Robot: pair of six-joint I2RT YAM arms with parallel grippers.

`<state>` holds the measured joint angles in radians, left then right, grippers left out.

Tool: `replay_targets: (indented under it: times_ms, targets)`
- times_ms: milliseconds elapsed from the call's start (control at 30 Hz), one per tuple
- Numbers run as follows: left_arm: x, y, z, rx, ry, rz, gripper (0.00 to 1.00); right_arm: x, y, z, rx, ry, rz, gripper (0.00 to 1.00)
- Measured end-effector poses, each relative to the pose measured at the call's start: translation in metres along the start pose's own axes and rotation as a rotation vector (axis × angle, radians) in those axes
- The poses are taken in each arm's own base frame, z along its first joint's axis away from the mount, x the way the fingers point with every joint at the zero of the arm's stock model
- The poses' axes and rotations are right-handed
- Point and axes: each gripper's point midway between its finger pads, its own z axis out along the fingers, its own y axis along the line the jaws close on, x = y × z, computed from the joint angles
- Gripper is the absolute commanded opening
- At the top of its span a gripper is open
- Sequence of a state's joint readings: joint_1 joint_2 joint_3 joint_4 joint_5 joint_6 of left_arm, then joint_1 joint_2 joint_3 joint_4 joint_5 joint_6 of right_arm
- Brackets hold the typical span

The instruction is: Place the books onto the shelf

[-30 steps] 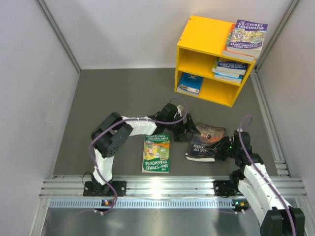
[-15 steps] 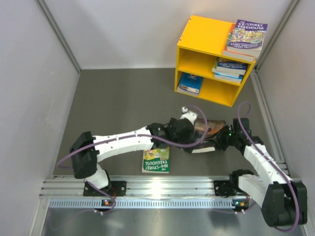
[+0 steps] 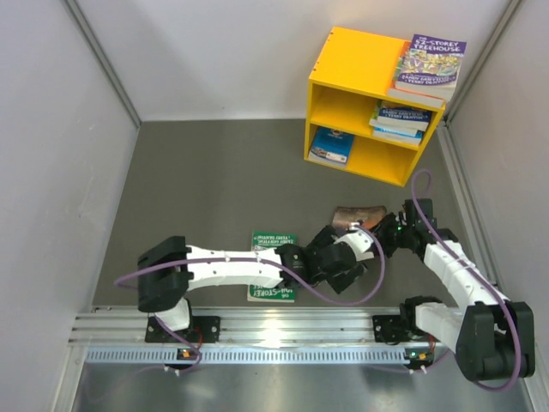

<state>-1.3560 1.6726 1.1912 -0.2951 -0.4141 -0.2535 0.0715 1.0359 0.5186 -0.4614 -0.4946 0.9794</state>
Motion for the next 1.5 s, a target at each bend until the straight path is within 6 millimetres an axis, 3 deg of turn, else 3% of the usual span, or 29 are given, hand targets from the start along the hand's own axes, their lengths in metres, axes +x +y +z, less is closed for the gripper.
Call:
replay_targets:
  times_ms: [200,300,333,400,433,467,533,600,633,667,800,867,967,1000,1033,1233,1333,1467,1500]
  targets:
    - [0.0,-0.017,0.026,0.02,0.014,0.09,0.97,0.006,0.006,-0.005,-0.033,0.023,0.001,0.0]
    - [0.0,-0.02,0.034,0.02,0.017,0.114,0.82,0.009,0.01,-0.008,-0.047,0.036,0.009,0.0]
    - [0.0,-0.019,0.036,0.008,0.018,0.126,0.62,0.01,0.012,-0.009,-0.051,0.04,0.012,0.0]
    - [-0.002,-0.014,0.042,-0.031,0.016,0.143,0.34,0.011,0.014,-0.011,-0.053,0.046,0.011,0.0]
    - [-0.005,-0.009,0.045,-0.059,0.014,0.153,0.1,0.011,0.014,-0.011,-0.048,0.047,0.011,0.0]
    - [-0.006,-0.007,0.046,-0.072,0.016,0.17,0.0,0.008,0.015,-0.011,-0.047,0.034,0.009,0.0]
    - [-0.011,-0.003,0.047,-0.119,0.009,0.198,0.0,0.004,0.017,-0.013,-0.042,0.016,0.033,0.03]
    - [-0.013,0.001,0.049,-0.152,0.009,0.225,0.0,0.001,0.02,-0.014,-0.045,0.003,0.029,0.22]
    - [-0.015,0.002,0.049,-0.161,0.008,0.236,0.0,-0.001,0.021,-0.015,-0.045,-0.003,0.028,0.41]
    - [-0.015,0.003,0.05,-0.166,0.009,0.243,0.0,-0.002,0.022,-0.015,-0.045,-0.007,0.029,0.49]
    - [-0.011,0.003,0.062,-0.173,0.032,0.259,0.0,0.005,0.032,-0.022,-0.066,0.029,0.033,0.56]
    - [-0.01,0.004,0.067,-0.183,0.042,0.261,0.0,0.007,0.033,-0.027,-0.055,0.032,0.038,0.54]
    - [-0.014,0.004,0.072,-0.197,0.046,0.264,0.0,0.006,0.031,-0.032,-0.027,0.015,0.046,0.33]
    - [-0.015,0.005,0.071,-0.203,0.048,0.272,0.0,0.005,0.029,-0.033,-0.011,0.007,0.053,0.21]
    - [-0.015,0.005,0.071,-0.208,0.049,0.28,0.0,0.006,0.025,-0.034,0.007,0.003,0.06,0.17]
    - [-0.017,-0.003,0.067,-0.202,0.051,0.286,0.0,0.01,0.016,-0.044,0.055,-0.023,0.095,0.0]
    - [-0.021,-0.006,0.068,-0.206,0.049,0.274,0.0,0.007,0.014,-0.048,0.067,-0.055,0.088,0.0]
    - [-0.022,-0.009,0.066,-0.201,0.069,0.252,0.14,0.005,0.012,-0.05,0.086,-0.071,0.077,0.0]
    - [-0.023,-0.01,0.065,-0.192,0.076,0.245,0.4,0.005,0.012,-0.051,0.09,-0.07,0.07,0.0]
